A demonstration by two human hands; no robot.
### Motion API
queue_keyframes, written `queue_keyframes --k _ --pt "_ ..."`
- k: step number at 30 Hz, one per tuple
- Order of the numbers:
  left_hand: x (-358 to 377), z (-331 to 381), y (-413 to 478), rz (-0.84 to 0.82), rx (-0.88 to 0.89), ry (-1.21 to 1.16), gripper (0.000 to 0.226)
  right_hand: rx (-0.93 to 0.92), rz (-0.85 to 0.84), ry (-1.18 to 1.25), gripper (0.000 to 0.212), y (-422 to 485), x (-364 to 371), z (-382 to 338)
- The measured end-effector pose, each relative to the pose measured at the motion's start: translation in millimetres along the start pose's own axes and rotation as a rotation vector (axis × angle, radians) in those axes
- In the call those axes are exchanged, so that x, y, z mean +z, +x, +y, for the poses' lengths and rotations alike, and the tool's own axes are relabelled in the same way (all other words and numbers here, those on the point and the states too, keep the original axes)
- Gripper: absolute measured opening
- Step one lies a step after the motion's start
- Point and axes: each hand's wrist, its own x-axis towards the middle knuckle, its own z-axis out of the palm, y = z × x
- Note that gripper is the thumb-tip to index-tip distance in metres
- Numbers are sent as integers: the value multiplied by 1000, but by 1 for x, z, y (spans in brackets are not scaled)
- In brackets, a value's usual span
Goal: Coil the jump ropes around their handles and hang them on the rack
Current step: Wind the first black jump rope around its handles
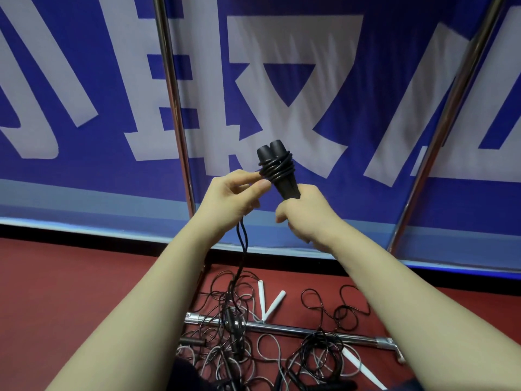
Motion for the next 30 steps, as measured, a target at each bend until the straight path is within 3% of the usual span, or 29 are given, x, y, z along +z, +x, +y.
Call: queue_keyframes --k 4,11,13,15,17,20,22,24,26,30 --pt "1 7 -3 -24 39 -4 6 77 -320 271 44 -10 -4 -4" --pt "7 11 -6 -102 23 -106 35 237 -821 579 40 -14 -16 -4" --pt "10 11 -6 -124 18 -168 50 283 -933 722 59 -11 -17 -1" --pt "14 14 -7 -96 -3 -178 42 292 -950 800 57 -12 -15 -1" --pt "16 14 -6 -40 -32 -157 36 257 -838 678 37 -14 -13 -3" --pt "19 13 -6 24 -53 -125 33 139 -601 391 32 -18 -11 -6" --pt "20 12 -4 93 -56 -85 31 31 -446 225 13 -16 -13 -7" --pt "21 12 -4 143 -67 -53 31 -19 -239 70 25 -11 -15 -3" --pt "26 11 -4 185 -101 -70 32 -61 -28 -62 24 -9 -10 -2" --pt "38 10 -5 323 -156 -73 41 -241 339 -693 20 -19 6 -2"
